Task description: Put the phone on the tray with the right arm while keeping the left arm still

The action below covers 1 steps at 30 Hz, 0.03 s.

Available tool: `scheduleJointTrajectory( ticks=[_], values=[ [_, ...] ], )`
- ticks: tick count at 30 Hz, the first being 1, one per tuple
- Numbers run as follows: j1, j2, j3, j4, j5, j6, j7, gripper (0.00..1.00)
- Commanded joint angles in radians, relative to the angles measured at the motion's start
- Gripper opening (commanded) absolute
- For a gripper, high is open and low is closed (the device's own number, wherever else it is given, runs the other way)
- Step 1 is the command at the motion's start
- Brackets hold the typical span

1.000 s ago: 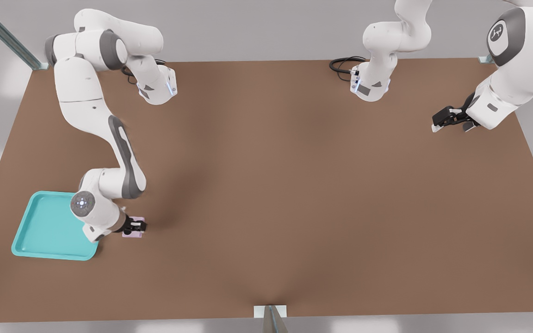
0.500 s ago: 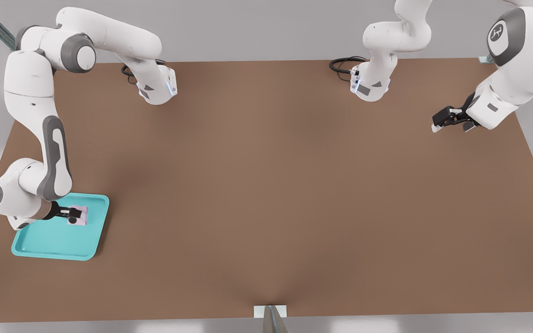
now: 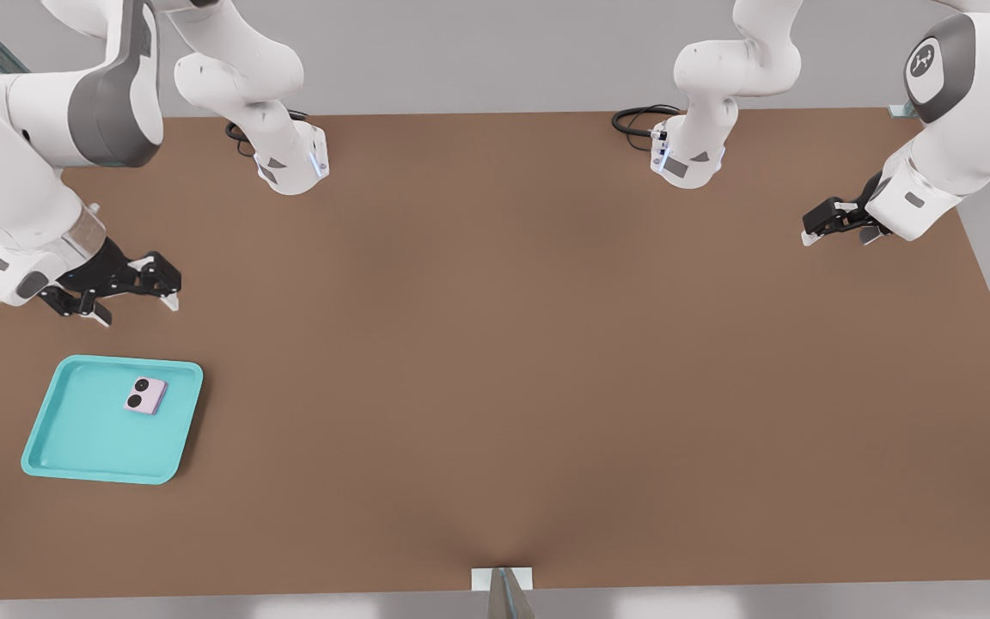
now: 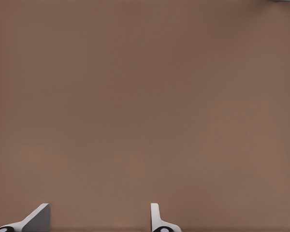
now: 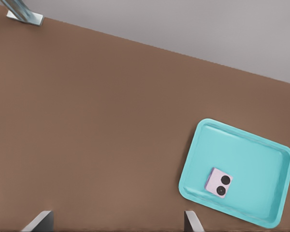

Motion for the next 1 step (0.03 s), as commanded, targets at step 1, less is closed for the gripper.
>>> scheduleJointTrajectory(
  ticks=[1],
  values=[
    [-0.021,-0.002,0.001,-0.003,0.000,-0.090,0.175,1.00]
  ],
)
